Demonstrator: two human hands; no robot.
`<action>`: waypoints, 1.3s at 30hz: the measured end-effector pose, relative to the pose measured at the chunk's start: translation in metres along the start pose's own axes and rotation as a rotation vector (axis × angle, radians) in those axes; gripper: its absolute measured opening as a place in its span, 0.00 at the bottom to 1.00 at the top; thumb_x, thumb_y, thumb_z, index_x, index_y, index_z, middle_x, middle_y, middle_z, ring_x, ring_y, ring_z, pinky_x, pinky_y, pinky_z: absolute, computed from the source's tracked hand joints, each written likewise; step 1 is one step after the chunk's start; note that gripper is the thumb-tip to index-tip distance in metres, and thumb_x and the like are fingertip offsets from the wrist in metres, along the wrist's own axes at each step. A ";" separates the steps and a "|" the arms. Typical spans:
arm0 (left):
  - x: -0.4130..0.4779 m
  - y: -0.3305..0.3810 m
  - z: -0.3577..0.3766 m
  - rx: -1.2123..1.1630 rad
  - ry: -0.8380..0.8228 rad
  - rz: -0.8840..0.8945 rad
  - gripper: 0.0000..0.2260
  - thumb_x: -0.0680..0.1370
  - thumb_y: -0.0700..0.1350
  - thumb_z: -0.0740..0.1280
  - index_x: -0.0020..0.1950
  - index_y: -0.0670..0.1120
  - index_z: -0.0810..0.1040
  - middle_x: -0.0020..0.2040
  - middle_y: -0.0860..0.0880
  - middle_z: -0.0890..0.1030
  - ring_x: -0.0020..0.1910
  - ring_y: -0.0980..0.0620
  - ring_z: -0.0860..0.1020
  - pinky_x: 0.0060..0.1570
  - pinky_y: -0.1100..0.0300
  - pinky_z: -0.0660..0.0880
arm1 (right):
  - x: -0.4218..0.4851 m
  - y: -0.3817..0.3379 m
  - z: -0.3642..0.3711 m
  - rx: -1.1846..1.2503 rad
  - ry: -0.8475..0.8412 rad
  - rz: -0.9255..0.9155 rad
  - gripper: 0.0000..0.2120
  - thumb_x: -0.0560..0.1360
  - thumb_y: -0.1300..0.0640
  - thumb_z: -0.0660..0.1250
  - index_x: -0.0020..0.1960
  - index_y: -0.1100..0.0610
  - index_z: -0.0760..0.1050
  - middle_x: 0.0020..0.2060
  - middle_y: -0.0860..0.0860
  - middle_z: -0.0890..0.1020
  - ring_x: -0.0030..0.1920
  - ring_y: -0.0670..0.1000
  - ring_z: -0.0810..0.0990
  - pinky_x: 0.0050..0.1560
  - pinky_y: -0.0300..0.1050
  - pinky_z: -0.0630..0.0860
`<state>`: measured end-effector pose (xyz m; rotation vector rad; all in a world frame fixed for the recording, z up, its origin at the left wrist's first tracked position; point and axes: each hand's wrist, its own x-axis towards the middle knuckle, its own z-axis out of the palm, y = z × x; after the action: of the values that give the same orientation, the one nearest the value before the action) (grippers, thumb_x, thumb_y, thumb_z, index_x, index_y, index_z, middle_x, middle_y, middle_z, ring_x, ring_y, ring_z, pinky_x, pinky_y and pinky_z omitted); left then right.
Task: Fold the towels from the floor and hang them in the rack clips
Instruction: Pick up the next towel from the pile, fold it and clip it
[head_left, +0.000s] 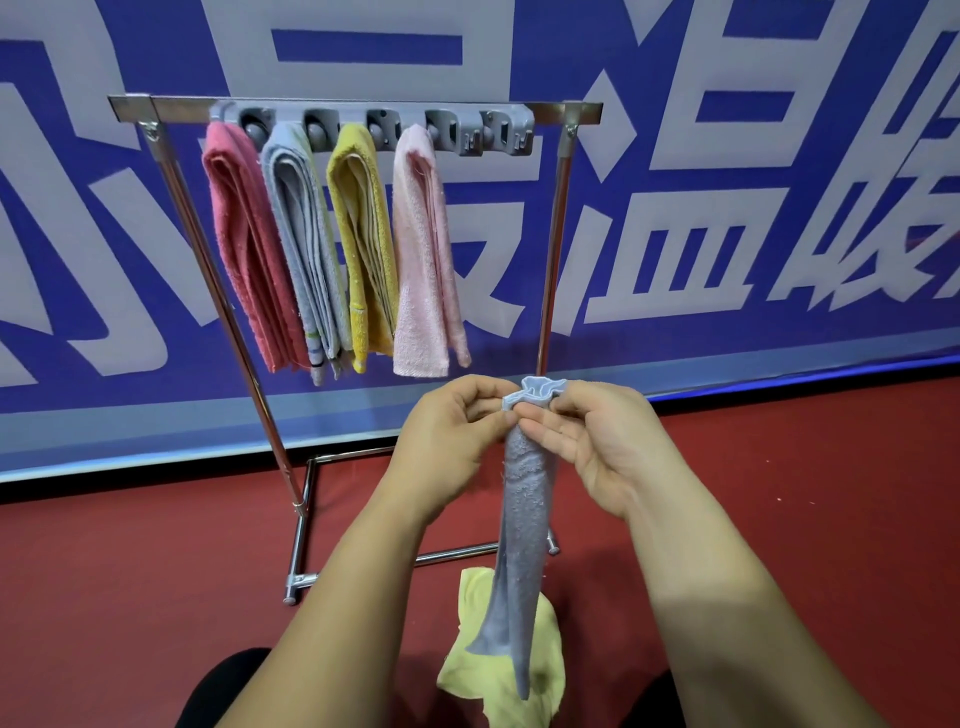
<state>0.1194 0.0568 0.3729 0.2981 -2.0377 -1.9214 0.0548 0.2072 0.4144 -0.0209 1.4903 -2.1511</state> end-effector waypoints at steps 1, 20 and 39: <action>0.000 0.000 -0.001 0.000 -0.003 0.002 0.09 0.81 0.33 0.72 0.59 0.45 0.84 0.52 0.45 0.90 0.56 0.45 0.87 0.67 0.41 0.80 | 0.000 0.000 0.000 -0.017 -0.006 0.000 0.11 0.79 0.74 0.57 0.53 0.72 0.78 0.45 0.66 0.88 0.49 0.58 0.90 0.49 0.48 0.88; -0.001 0.015 -0.004 0.239 0.045 0.092 0.08 0.82 0.36 0.70 0.55 0.48 0.85 0.48 0.52 0.90 0.50 0.49 0.88 0.58 0.43 0.83 | 0.014 -0.005 -0.030 -0.864 0.241 -0.318 0.11 0.73 0.59 0.71 0.52 0.46 0.77 0.41 0.48 0.80 0.35 0.51 0.77 0.36 0.44 0.71; -0.004 0.000 -0.022 0.385 0.066 0.084 0.10 0.82 0.39 0.70 0.56 0.55 0.82 0.50 0.58 0.89 0.54 0.56 0.86 0.61 0.44 0.81 | 0.020 0.014 -0.032 -1.191 -0.108 -0.660 0.27 0.73 0.59 0.73 0.66 0.37 0.73 0.47 0.39 0.82 0.57 0.43 0.73 0.59 0.48 0.73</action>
<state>0.1310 0.0376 0.3737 0.3532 -2.3261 -1.4418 0.0333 0.2229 0.3834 -1.1307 2.6955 -1.2445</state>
